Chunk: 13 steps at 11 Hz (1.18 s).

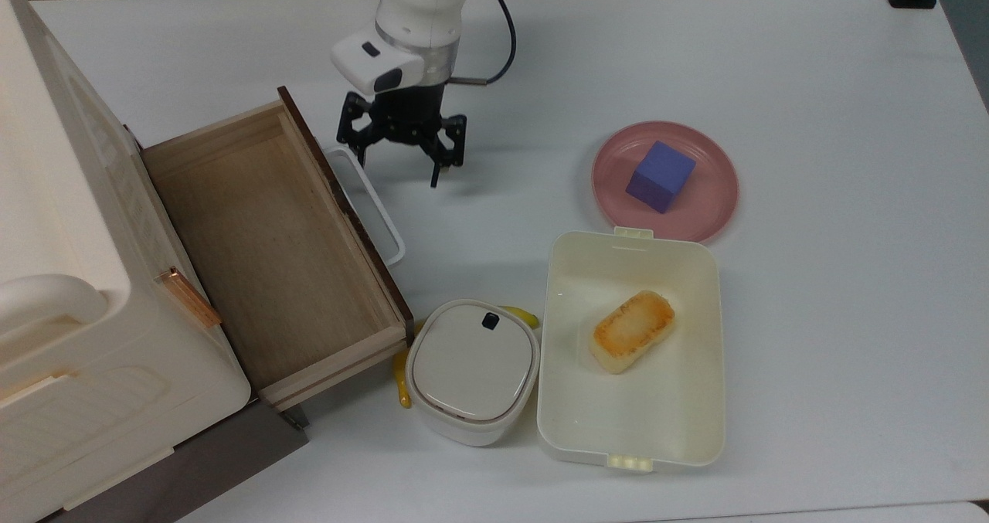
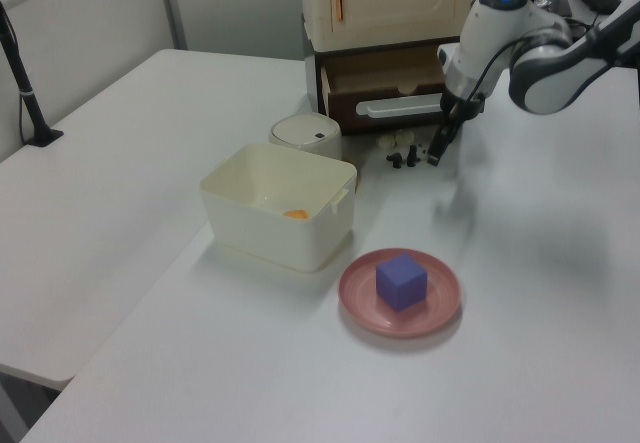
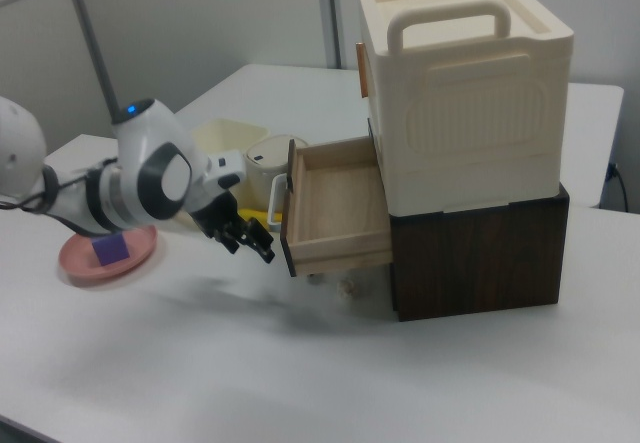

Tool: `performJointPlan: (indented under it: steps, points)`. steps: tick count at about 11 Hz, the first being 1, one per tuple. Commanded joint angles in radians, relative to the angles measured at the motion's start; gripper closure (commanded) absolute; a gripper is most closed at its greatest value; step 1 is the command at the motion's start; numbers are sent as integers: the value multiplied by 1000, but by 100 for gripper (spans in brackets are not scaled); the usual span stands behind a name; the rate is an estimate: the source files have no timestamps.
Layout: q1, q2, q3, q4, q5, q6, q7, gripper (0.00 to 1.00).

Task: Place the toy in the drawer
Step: 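Move the gripper down to the black-and-white panda toy beside the drawer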

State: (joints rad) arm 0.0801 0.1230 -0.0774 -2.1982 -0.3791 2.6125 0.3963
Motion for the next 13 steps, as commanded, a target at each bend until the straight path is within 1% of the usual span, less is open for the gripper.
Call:
performJointPlan:
  steps: [1,2,3,4,6,8,9,11,12,13]
  points:
    - [-25,108,-4,15,-157,161,224,0]
    - [-28,131,-2,26,-205,188,293,0]
    - [-39,148,-4,37,-245,204,324,0]
    - [-49,159,-2,46,-273,207,328,0]
    - [-78,176,-7,67,-296,234,328,0]
    - [-89,204,-31,93,-378,245,328,0]
    - [-92,222,-35,116,-392,245,328,0]
    - [-98,263,-36,150,-394,245,326,0]
    - [-99,274,-36,162,-394,245,328,2]
    - [-97,283,-36,178,-394,244,326,14]
